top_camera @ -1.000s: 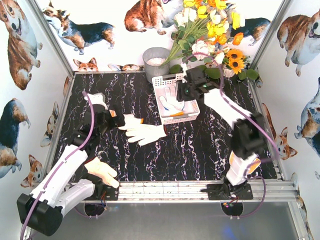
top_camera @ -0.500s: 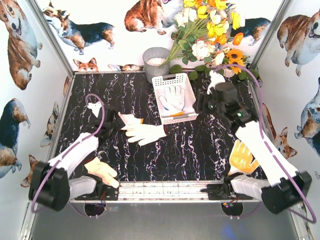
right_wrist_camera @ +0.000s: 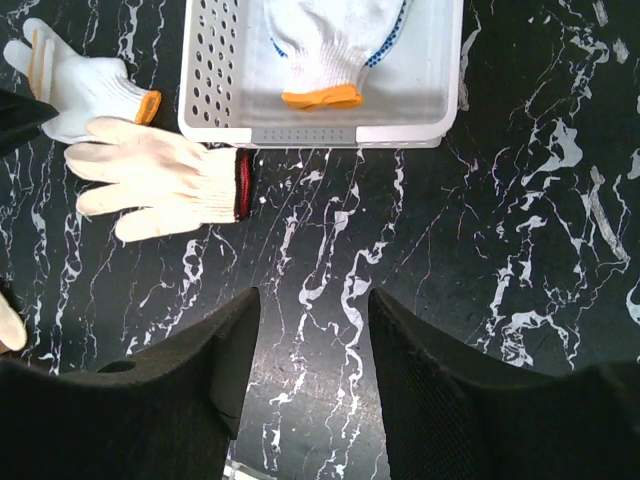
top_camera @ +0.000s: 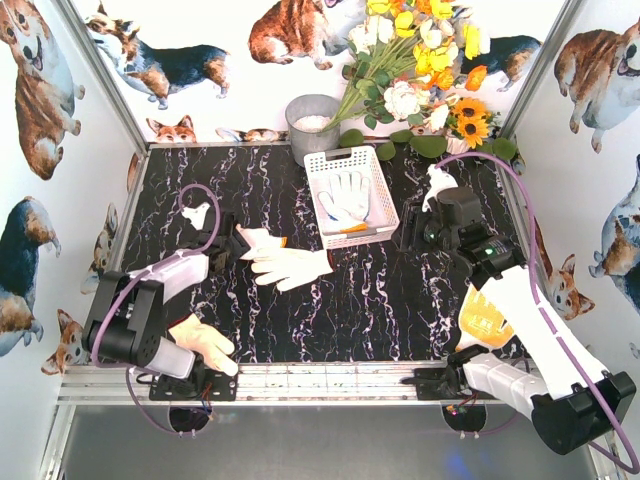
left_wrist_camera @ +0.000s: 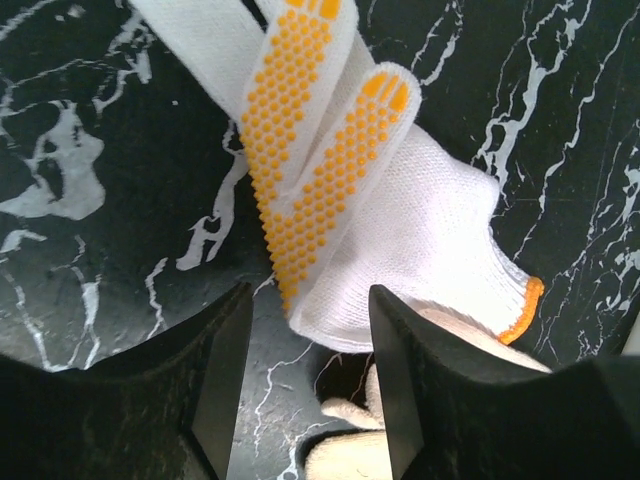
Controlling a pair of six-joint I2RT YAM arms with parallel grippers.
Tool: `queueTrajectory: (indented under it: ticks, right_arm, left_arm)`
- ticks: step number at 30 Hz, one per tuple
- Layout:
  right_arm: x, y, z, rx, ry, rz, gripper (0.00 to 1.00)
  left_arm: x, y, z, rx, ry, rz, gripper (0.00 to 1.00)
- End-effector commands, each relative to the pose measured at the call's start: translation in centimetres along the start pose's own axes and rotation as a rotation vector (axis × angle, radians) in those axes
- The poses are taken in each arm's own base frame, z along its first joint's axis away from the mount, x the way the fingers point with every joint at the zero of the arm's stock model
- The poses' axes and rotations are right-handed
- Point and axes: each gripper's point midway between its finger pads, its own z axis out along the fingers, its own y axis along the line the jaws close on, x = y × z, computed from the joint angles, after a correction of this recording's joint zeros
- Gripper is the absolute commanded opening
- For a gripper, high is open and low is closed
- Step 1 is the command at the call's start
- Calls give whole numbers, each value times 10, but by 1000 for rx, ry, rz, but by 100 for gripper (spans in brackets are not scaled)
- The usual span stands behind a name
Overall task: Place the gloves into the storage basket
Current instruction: Turn over the glove at the center of the board.
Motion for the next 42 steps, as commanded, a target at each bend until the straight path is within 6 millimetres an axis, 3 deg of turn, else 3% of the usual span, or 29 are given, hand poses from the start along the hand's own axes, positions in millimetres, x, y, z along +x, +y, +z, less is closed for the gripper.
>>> queueTrajectory:
  ticks: [1,9,13,17,22,30,35,42]
  right_arm:
    - [-16,2,-5,4,-56,11,50]
    - [-25,4,-3,7,-67,16,50]
    - [-24,5,-3,1,-64,29,50]
    - [-22,3,-1,8,-59,38,50]
    - [-20,4,1,1,-59,55,50]
    - [-25,9,-4,-15,-70,75,50]
    - [-20,15,-3,-50,-67,108,50]
    - [-4,22,3,-100,-32,160,50]
  left_arm:
    - [-6,-16,7,73,-14,-32,43]
    - [-11,12,21,-22,-31,-20,14]
    - [-27,24,17,-53,-70,-9,2]
    - [-50,30,0,-65,-142,2,0]
    - [-55,31,-16,-57,-135,19,0]
    - [-90,36,-89,-113,-178,138,0]
    - [-66,49,-124,-139,4,267,0]
    - [-20,57,-162,-91,208,295,0]
